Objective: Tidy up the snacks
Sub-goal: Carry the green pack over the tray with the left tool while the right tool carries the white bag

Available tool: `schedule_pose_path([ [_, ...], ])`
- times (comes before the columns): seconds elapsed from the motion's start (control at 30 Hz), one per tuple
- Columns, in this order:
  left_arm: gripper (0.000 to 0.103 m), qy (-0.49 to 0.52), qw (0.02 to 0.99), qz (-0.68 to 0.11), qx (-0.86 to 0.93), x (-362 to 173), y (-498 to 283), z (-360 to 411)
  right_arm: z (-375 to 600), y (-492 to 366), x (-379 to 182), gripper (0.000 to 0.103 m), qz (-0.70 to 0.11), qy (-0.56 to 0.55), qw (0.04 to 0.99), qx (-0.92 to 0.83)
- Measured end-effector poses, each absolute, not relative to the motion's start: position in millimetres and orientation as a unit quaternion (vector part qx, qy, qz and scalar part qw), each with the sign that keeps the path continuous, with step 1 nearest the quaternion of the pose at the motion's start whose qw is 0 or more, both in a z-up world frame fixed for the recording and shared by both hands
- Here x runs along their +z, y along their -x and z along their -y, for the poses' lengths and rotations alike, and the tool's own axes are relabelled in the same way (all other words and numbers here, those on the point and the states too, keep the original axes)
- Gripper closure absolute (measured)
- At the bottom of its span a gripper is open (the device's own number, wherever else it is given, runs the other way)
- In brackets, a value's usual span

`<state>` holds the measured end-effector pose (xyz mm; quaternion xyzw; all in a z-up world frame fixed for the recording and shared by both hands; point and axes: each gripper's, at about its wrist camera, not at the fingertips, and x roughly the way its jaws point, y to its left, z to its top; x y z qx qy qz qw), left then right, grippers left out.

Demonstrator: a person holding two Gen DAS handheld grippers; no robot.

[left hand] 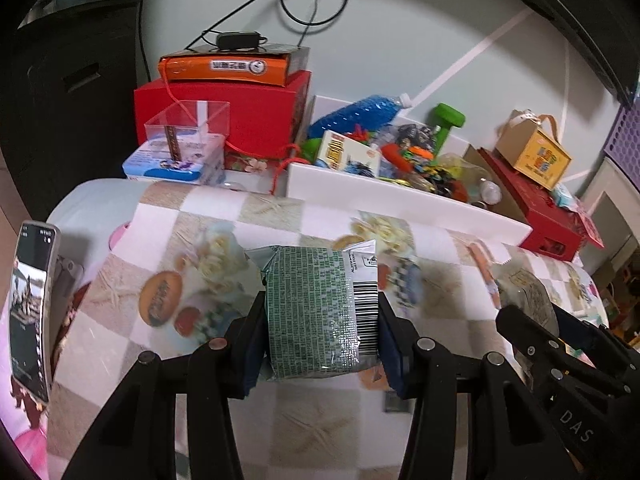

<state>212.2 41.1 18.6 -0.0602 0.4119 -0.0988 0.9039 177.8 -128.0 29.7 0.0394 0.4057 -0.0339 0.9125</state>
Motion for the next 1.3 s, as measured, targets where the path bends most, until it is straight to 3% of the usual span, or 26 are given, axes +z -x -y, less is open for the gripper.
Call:
schedule_pose_path([
  [0.6, 0.052, 0.075, 0.898, -0.41, -0.144, 61, -142, 21, 175, -94, 67, 0.046, -0.405, -0.08, 0.909, -0.063],
  [1.3, 0.052, 0.017, 0.887, -0.421, -0.189, 58, -77, 108, 275, -5, 72, 0.046, -0.378, -0.16, 0.9, -0.149],
])
